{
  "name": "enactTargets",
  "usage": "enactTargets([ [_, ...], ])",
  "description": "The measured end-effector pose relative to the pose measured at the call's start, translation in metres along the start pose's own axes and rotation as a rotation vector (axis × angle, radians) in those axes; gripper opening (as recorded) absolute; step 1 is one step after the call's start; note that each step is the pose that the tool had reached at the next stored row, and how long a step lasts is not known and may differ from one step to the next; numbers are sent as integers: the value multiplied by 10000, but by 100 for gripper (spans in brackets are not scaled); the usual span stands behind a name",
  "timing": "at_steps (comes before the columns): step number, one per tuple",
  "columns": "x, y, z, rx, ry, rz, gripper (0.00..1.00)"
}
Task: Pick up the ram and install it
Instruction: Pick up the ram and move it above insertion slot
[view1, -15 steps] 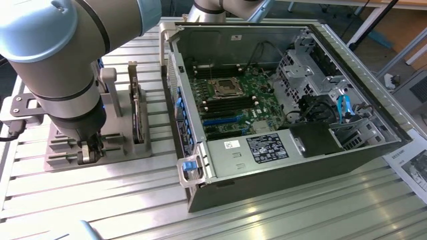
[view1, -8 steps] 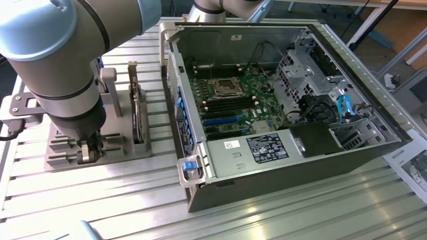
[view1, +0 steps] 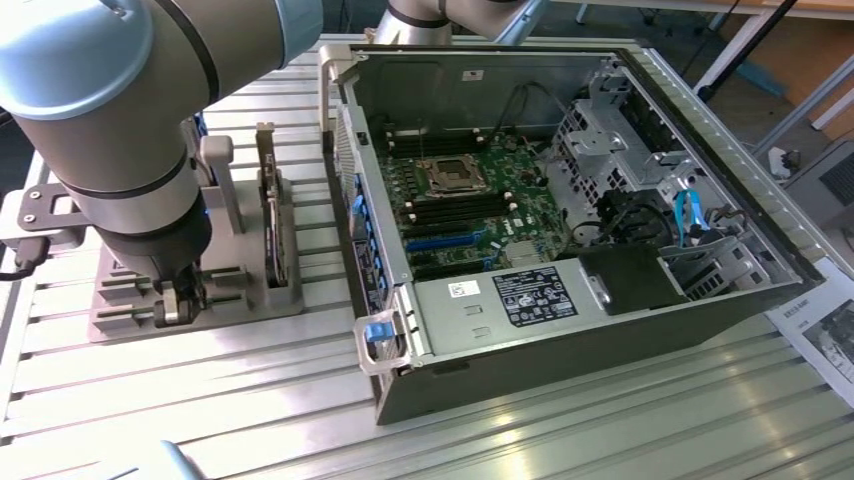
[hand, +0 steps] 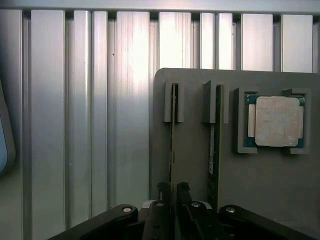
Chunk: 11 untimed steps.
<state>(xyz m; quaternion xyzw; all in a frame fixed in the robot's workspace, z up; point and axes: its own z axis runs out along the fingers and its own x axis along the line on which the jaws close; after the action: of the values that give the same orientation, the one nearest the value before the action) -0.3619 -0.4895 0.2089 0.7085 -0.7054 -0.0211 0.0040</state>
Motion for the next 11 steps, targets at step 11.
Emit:
enactTargets([
  [11,0,0,0,0,1,0,12],
])
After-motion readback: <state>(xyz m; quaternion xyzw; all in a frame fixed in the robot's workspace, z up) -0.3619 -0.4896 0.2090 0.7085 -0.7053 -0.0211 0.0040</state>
